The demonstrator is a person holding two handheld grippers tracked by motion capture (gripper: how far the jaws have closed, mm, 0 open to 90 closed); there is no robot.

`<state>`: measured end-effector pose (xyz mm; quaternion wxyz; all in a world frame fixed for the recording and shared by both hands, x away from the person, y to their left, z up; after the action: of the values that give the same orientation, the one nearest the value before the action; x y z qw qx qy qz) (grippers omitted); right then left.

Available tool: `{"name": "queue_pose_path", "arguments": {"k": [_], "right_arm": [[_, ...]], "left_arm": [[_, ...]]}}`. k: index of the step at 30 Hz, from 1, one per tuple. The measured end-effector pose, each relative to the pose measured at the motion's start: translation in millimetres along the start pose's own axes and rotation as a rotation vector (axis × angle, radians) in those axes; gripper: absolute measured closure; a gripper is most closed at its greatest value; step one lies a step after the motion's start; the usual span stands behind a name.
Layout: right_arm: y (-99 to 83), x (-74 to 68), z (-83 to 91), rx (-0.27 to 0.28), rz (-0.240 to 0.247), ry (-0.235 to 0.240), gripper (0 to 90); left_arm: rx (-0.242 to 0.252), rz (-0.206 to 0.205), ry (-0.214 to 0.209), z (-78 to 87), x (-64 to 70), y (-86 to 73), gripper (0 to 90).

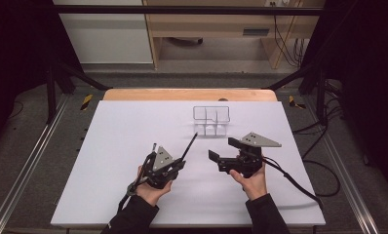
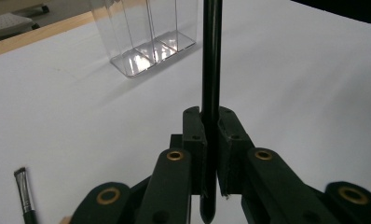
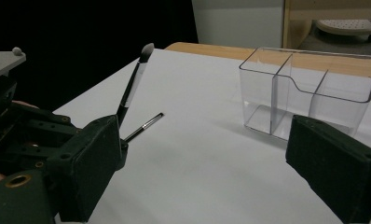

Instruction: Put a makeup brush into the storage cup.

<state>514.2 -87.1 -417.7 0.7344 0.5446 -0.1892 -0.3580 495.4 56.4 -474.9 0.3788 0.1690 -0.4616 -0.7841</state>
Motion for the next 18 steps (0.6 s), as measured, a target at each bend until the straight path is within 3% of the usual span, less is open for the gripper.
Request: {"name": "queue_pose_path", "arguments": {"k": [10,18], "right_arm": [[3.2,-12.5,-8.8,0.037,-0.057,0.035,15.9],[3.1,-23.9,-18.9,0.041,-0.066,0.054,22.0]], "left_arm": [[0.017,0.029,0.005,-4.3,7.3,1.6,82.9],[0.030,0.065,0.000,-7.1,12.6,0.5,82.9]]}}
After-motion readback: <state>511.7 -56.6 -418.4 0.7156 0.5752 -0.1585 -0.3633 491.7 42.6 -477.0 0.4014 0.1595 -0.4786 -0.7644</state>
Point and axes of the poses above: each handheld gripper's, and its own axes: z roughly backward along the jaws, y roughly out of its top, x roughly to its right, the point moved 10 cm from there along -z, roughly forward along the jaws, and after that the axes turned 7 degrees about z, right-handed, at the moved point
